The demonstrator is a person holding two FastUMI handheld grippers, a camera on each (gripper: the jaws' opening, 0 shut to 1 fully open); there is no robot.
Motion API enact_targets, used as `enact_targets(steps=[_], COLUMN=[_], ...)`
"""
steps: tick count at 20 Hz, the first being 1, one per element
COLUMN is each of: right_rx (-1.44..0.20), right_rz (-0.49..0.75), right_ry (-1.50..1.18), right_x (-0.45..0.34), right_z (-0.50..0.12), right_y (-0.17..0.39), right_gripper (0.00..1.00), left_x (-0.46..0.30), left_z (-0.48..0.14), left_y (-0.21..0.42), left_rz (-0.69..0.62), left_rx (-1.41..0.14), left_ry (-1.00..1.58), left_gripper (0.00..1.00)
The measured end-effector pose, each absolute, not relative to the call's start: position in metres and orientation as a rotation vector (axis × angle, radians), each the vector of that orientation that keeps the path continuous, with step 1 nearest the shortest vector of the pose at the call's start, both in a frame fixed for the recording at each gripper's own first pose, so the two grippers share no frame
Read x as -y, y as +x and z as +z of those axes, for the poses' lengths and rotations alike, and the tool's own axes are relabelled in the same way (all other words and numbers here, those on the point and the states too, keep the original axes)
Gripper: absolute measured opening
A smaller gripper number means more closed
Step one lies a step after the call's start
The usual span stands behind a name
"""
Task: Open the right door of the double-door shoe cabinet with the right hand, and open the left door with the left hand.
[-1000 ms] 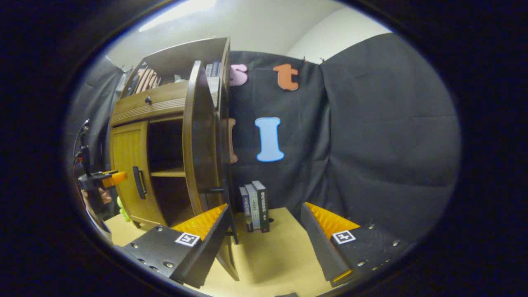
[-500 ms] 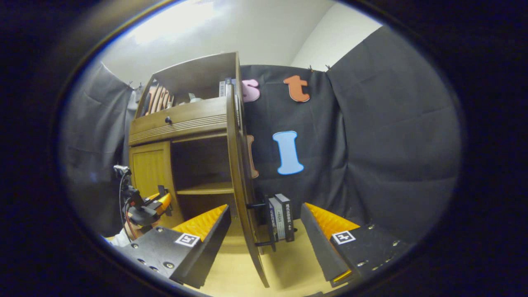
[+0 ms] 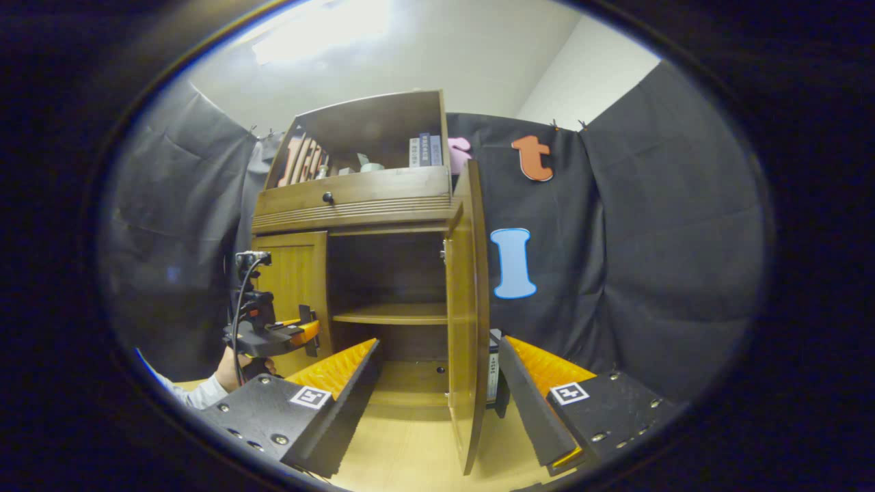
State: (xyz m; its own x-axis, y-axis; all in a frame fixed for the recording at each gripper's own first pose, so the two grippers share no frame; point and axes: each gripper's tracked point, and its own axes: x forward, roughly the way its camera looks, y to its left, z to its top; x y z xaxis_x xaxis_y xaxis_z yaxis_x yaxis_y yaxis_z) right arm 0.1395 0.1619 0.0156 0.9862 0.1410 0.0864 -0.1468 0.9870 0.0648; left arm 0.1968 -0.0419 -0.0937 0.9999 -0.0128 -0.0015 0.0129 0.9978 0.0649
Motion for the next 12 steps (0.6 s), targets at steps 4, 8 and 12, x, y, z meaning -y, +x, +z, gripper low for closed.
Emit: enact_targets(steps=[4, 8, 12], right_rx=[0.028, 0.011, 0.031], right_rz=[0.2, 0.279, 0.359], right_ry=[0.055, 0.081, 0.129], right_x=[-0.176, -0.199, -0.224], right_z=[0.012, 0.001, 0.011], right_y=[0.13, 0.09, 0.067], right_gripper=[1.0, 1.0, 0.99], left_x=[0.045, 0.045, 0.045], left_z=[-0.09, -0.091, -0.09], left_y=[0.192, 0.18, 0.168], left_rz=[-0.031, -0.064, -0.087], left_rx=[-0.009, -0.049, -0.093], left_ry=[0.028, 0.029, 0.038], left_gripper=[0.32, 0.32, 0.32])
